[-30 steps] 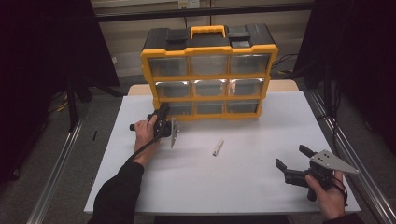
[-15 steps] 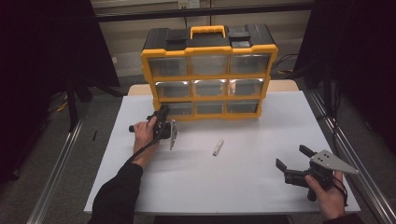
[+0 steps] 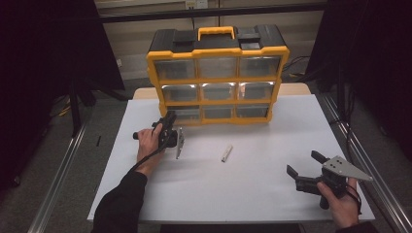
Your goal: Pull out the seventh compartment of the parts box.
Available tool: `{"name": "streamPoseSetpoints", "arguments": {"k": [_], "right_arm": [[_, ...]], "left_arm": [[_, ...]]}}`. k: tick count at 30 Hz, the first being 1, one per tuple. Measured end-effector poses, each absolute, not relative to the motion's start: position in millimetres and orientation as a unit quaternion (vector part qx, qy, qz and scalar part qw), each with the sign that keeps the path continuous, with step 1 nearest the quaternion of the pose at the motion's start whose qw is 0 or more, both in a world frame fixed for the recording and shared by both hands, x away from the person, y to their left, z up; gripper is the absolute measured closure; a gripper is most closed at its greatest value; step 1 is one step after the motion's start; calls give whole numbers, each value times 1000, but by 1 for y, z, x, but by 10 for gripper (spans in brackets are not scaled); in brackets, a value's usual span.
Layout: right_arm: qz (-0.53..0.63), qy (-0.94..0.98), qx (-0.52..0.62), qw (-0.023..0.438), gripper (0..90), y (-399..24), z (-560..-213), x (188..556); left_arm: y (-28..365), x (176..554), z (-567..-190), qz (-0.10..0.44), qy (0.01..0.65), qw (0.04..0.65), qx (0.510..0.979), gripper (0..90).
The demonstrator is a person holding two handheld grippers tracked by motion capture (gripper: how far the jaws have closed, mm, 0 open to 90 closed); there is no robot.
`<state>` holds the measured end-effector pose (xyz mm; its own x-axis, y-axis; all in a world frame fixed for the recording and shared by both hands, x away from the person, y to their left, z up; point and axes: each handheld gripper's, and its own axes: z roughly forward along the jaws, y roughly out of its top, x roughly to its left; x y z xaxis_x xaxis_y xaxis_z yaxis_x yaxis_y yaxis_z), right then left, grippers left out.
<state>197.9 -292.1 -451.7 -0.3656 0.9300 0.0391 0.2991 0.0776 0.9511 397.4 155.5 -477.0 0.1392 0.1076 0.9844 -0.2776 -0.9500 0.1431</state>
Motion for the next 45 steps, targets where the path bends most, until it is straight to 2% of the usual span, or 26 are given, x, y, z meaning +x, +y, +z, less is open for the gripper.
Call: {"name": "streamPoseSetpoints", "arguments": {"k": [6, 7, 9, 21, 22, 24, 28, 29, 30, 31, 32, 33, 34, 45], "right_arm": [[495, 662, 463, 319, 14, -292, -452, 198], [495, 662, 463, 319, 14, -292, -452, 198], [495, 662, 464, 319, 14, -292, -452, 198], [496, 662, 463, 318, 14, -291, -452, 198], [496, 662, 463, 318, 14, -291, -452, 198], [497, 661, 463, 317, 14, -291, -452, 198], [497, 661, 463, 318, 14, -292, -452, 199], [497, 661, 463, 318, 14, -292, -451, 199], [497, 661, 463, 318, 14, -292, -451, 198], [497, 661, 463, 318, 14, -292, -451, 199], [497, 661, 463, 318, 14, -292, -451, 198], [497, 661, 463, 318, 14, -292, -451, 198], [497, 661, 463, 318, 14, -292, -451, 198], [498, 660, 465, 316, 14, -292, -451, 198]], "left_arm": [[155, 394, -476, 652, -62, 142, 742, 775], [155, 395, -478, 656, -62, 162, 735, 774], [155, 391, -476, 653, -66, 133, 743, 775], [158, 386, -476, 655, -75, 143, 738, 778], [157, 387, -479, 655, -69, 168, 734, 778], [157, 384, -476, 654, -77, 140, 739, 778], [158, 383, -477, 656, -74, 145, 737, 777], [157, 382, -475, 647, -79, 126, 747, 778], [157, 381, -476, 657, -75, 141, 737, 778], [157, 381, -474, 642, -87, 126, 751, 778], [158, 383, -484, 661, -50, 197, 722, 778], [158, 381, -477, 655, -77, 149, 737, 778], [158, 379, -476, 653, -79, 141, 740, 778], [159, 374, -475, 650, -85, 136, 743, 780]]}}
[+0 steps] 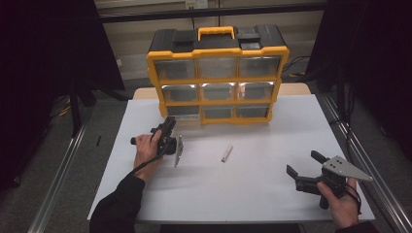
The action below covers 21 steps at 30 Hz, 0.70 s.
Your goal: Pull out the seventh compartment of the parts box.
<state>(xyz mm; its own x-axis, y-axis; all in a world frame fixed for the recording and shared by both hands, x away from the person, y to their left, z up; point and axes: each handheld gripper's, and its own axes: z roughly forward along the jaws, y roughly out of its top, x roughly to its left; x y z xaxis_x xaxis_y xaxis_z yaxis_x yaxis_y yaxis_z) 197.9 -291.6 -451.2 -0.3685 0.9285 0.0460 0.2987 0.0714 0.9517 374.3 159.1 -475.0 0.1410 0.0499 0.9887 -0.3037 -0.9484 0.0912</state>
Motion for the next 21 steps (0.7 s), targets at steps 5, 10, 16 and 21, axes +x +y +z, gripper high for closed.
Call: {"name": "streamPoseSetpoints", "arguments": {"k": [5, 10, 16, 21], "right_arm": [[498, 661, 463, 318, 14, -292, -451, 198], [498, 660, 464, 318, 14, -292, -451, 198], [498, 662, 462, 317, 14, -291, -451, 198], [497, 663, 461, 317, 14, -291, -451, 199]], "left_arm": [[159, 372, -475, 649, -80, 135, 745, 780], [160, 369, -474, 651, -85, 132, 743, 780], [159, 366, -476, 647, -86, 144, 744, 779], [161, 363, -475, 647, -94, 133, 745, 778]]}}
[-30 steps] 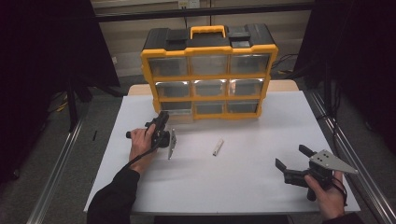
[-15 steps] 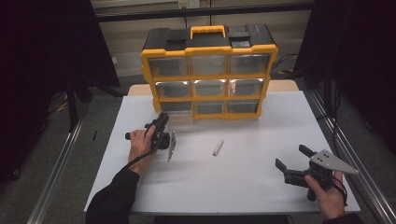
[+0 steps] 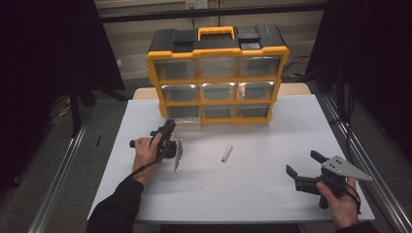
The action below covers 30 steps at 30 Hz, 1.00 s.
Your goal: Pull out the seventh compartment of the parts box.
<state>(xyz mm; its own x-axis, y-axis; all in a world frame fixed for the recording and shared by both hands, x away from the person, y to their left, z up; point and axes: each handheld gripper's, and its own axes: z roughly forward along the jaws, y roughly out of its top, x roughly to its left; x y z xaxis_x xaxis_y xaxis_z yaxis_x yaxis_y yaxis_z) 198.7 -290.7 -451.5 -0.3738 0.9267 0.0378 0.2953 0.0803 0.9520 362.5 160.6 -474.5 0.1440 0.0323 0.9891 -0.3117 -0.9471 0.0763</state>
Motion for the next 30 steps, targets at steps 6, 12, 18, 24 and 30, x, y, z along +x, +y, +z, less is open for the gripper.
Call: {"name": "streamPoseSetpoints", "arguments": {"k": [6, 12, 18, 24, 30], "right_arm": [[498, 663, 461, 317, 14, -291, -451, 199], [497, 663, 460, 319, 14, -290, -452, 199], [497, 663, 460, 318, 14, -290, -452, 199], [497, 663, 460, 318, 14, -290, -452, 199], [497, 664, 461, 318, 14, -290, -452, 199]], "left_arm": [[160, 359, -475, 647, -84, 142, 744, 778], [160, 356, -474, 645, -90, 132, 747, 779], [161, 355, -474, 647, -92, 140, 744, 779], [162, 352, -474, 647, -93, 133, 745, 778], [160, 350, -474, 646, -92, 131, 746, 778]]}}
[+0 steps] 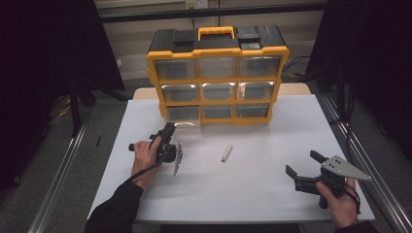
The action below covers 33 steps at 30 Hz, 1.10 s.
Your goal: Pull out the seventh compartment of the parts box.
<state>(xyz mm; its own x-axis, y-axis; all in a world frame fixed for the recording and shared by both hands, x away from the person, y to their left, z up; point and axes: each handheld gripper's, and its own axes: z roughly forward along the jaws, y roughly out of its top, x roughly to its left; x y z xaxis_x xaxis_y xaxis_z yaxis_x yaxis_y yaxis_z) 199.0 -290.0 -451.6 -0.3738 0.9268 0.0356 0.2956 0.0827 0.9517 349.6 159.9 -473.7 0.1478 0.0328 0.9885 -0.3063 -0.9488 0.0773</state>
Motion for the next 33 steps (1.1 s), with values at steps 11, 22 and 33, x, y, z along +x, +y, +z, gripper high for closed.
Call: {"name": "streamPoseSetpoints", "arguments": {"k": [11, 22, 33], "right_arm": [[496, 664, 460, 318, 14, -290, -452, 199], [497, 664, 460, 316, 14, -289, -452, 199], [498, 665, 459, 316, 14, -289, -452, 200]], "left_arm": [[160, 341, -471, 643, -96, 124, 750, 780], [163, 338, -472, 637, -95, 126, 754, 776], [163, 338, -472, 635, -84, 132, 756, 771]]}}
